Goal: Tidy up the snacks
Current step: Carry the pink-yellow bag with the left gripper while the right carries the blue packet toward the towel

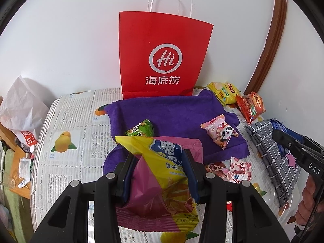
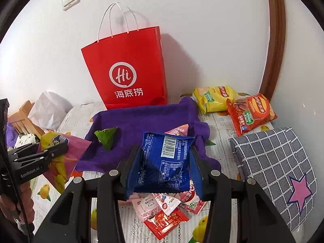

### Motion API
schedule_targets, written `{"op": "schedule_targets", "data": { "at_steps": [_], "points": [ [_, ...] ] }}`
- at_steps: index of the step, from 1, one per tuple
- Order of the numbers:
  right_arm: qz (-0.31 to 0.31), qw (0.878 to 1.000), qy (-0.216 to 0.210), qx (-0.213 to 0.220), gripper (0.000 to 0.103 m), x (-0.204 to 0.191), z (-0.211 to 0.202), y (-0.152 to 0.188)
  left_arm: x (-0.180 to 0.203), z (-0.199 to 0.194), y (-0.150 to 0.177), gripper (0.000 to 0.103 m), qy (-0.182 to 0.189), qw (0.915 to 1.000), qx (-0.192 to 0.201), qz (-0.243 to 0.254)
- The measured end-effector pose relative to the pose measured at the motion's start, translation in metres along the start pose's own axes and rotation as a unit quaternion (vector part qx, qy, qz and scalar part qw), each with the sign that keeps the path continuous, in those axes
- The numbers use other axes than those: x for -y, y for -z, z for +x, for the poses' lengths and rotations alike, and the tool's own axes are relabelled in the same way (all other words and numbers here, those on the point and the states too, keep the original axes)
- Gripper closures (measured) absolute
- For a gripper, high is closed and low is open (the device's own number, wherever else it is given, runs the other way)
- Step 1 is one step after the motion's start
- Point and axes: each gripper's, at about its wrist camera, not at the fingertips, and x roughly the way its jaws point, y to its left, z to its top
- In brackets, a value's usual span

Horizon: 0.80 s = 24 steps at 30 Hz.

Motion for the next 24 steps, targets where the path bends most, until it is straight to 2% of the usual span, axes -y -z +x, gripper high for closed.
{"op": "schedule_targets", "data": {
  "at_steps": [24],
  "points": [
    [0.017, 1.0, -0.02, -0.013, 0.057, 0.013, 0.026, 0.004, 0.012, 0.021, -0.01, 0.061, -0.012, 0.9998, -0.014, 0.01]
  ]
}}
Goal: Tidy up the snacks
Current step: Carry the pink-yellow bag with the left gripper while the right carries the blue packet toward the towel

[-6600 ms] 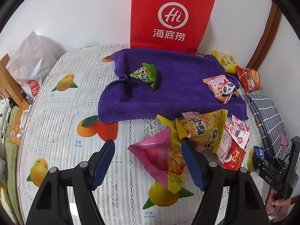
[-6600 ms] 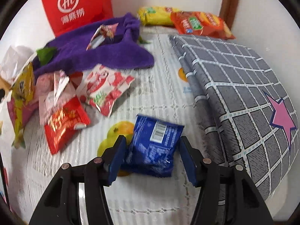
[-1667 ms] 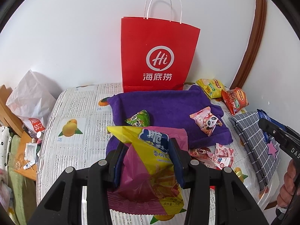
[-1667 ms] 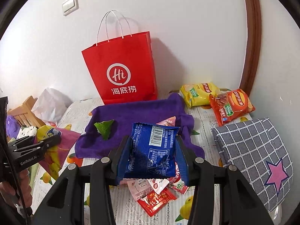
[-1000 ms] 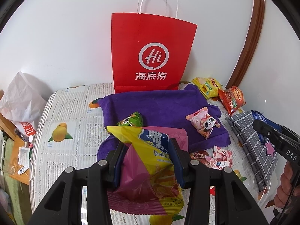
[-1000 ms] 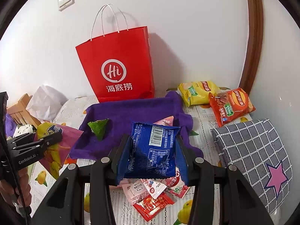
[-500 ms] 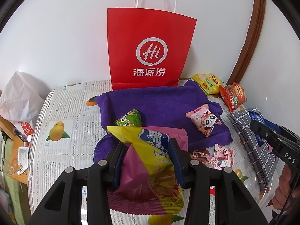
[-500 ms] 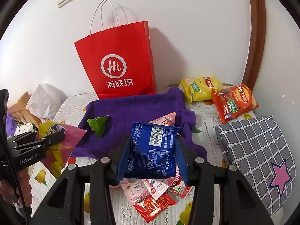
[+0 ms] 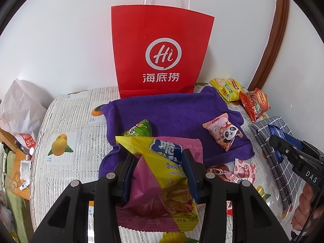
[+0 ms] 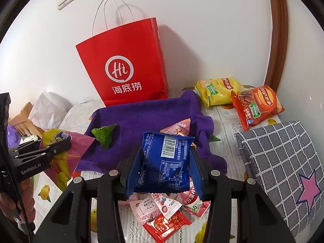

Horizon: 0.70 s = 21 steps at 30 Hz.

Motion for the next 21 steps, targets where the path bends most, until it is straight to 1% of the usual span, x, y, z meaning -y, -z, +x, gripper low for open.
{"op": "schedule_targets", "data": {
  "at_steps": [11, 21],
  "points": [
    [0.004, 1.0, 0.004, -0.005, 0.057, 0.005, 0.007, -0.002, 0.008, 0.012, -0.007, 0.061, 0.006, 1.0, -0.003, 0.005],
    [0.002, 1.0, 0.004, -0.002, 0.057, 0.004, 0.011, -0.006, 0.006, 0.021, -0.013, 0.061, 0.005, 1.0, -0.005, -0.004]
  ]
}}
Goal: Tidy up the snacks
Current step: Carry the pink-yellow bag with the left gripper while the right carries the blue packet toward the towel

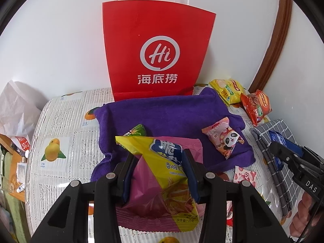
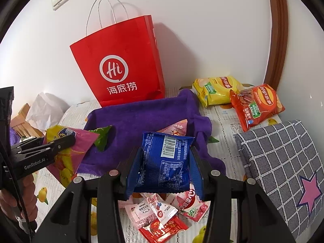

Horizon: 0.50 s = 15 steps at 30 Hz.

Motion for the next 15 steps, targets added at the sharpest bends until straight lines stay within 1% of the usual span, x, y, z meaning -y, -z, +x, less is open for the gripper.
{"op": "schedule_targets", "data": {
  "at_steps": [9, 15],
  "points": [
    [-0.004, 1.0, -0.014, -0.01, 0.057, -0.005, 0.025, -0.009, -0.019, 0.012, -0.006, 0.061, 0.0, 0.9995, -0.002, -0.033],
    [-0.01, 0.999, -0.029, -0.025, 0.057, -0.015, 0.05, -0.008, -0.03, 0.027, -0.008, 0.061, -0.004, 0.9991, -0.005, -0.041]
  ]
}}
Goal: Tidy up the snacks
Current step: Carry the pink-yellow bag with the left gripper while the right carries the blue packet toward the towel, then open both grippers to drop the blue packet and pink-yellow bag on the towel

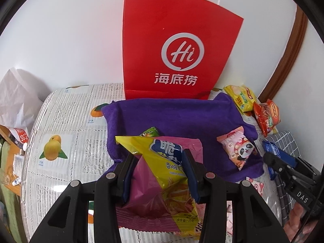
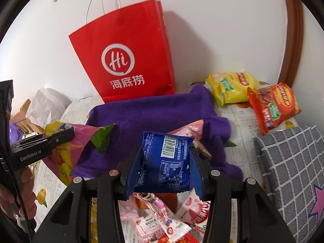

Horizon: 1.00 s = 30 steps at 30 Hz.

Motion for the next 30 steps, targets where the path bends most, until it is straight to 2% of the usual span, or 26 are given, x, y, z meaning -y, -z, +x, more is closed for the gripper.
{"op": "schedule_targets", "data": {
  "at_steps": [9, 15, 30],
  "points": [
    [-0.011, 1.0, -0.006, -0.02, 0.057, -0.008, 0.036, -0.002, -0.004, 0.025, -0.004, 0.06, 0.002, 1.0, -0.001, -0.001],
    [-0.026, 0.999, 0.005, -0.03, 0.057, -0.014, 0.056, -0.002, -0.012, 0.04, -0.01, 0.06, 0.002, 0.9998, 0.001, -0.019],
    [-0.057, 0.997, 0.024, -0.041, 0.057, -0.027, 0.084, -0.004, -0.007, 0.056, -0.018, 0.059, 0.002, 0.9998, 0.016, -0.009]
  ]
}}
